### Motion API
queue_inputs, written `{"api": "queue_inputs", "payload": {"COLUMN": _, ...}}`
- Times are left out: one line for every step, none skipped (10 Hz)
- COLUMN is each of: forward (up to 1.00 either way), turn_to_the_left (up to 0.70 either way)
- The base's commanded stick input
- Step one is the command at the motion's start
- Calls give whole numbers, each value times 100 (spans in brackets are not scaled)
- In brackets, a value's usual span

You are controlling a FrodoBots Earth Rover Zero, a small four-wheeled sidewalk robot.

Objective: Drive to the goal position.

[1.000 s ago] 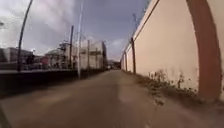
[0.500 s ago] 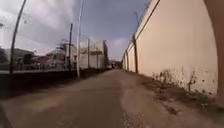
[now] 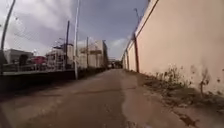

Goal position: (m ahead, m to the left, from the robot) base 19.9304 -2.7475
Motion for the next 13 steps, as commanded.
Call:
{"api": "queue_inputs", "payload": {"forward": 70, "turn_to_the_left": 0}}
{"api": "queue_inputs", "payload": {"forward": 70, "turn_to_the_left": 0}}
{"api": "queue_inputs", "payload": {"forward": 70, "turn_to_the_left": 0}}
{"api": "queue_inputs", "payload": {"forward": 70, "turn_to_the_left": 0}}
{"api": "queue_inputs", "payload": {"forward": 70, "turn_to_the_left": 0}}
{"api": "queue_inputs", "payload": {"forward": 70, "turn_to_the_left": 0}}
{"api": "queue_inputs", "payload": {"forward": 70, "turn_to_the_left": 0}}
{"api": "queue_inputs", "payload": {"forward": 70, "turn_to_the_left": 0}}
{"api": "queue_inputs", "payload": {"forward": 70, "turn_to_the_left": 0}}
{"api": "queue_inputs", "payload": {"forward": 70, "turn_to_the_left": 0}}
{"api": "queue_inputs", "payload": {"forward": 70, "turn_to_the_left": 0}}
{"api": "queue_inputs", "payload": {"forward": 70, "turn_to_the_left": 0}}
{"api": "queue_inputs", "payload": {"forward": 70, "turn_to_the_left": 0}}
